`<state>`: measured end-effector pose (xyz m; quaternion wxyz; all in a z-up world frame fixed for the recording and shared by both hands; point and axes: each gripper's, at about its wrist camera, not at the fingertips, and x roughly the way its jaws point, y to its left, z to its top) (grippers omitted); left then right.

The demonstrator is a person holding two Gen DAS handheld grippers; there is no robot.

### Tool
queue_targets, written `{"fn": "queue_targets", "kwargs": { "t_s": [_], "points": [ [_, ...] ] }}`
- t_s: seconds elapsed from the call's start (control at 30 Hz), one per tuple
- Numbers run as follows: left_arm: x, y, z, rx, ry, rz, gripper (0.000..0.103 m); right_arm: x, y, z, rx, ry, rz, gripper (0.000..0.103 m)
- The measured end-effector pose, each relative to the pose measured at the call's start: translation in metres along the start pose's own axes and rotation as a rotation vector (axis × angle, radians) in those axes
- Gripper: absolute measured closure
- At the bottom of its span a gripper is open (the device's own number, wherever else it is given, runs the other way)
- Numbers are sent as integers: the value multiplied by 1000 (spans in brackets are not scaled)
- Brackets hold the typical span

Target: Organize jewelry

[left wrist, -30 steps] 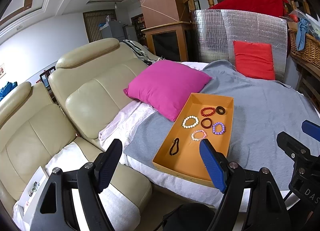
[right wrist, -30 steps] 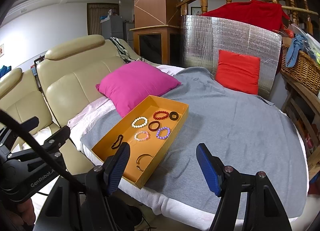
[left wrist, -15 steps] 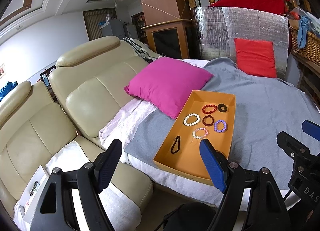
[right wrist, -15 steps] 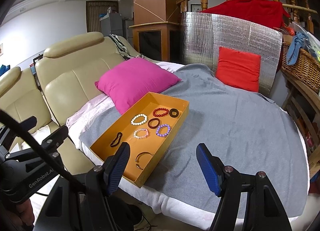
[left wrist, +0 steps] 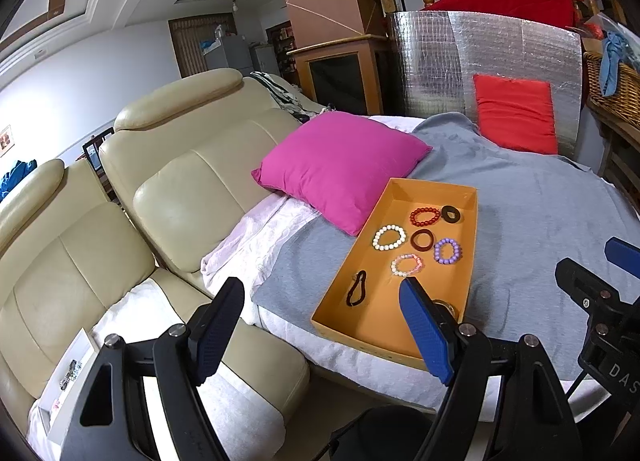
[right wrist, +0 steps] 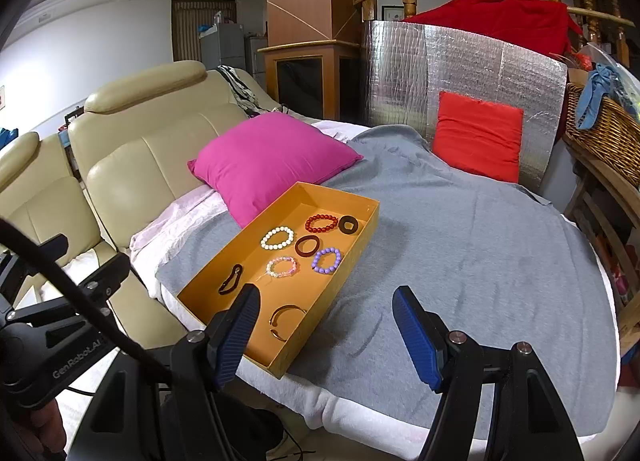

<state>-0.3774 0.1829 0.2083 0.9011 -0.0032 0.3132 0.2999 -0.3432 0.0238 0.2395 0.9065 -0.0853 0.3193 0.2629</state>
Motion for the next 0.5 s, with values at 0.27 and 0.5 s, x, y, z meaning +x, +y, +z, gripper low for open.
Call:
{"fn": "queue_targets", "kwargs": {
  "t_s": [0.27,0.5],
  "points": [
    [5,-2,3,6,-6,6,23,12,0,4,3,12,9,31],
    [13,-56,29,90,-58,-75,23,28,-54,17,94,10,3,29]
  ]
}}
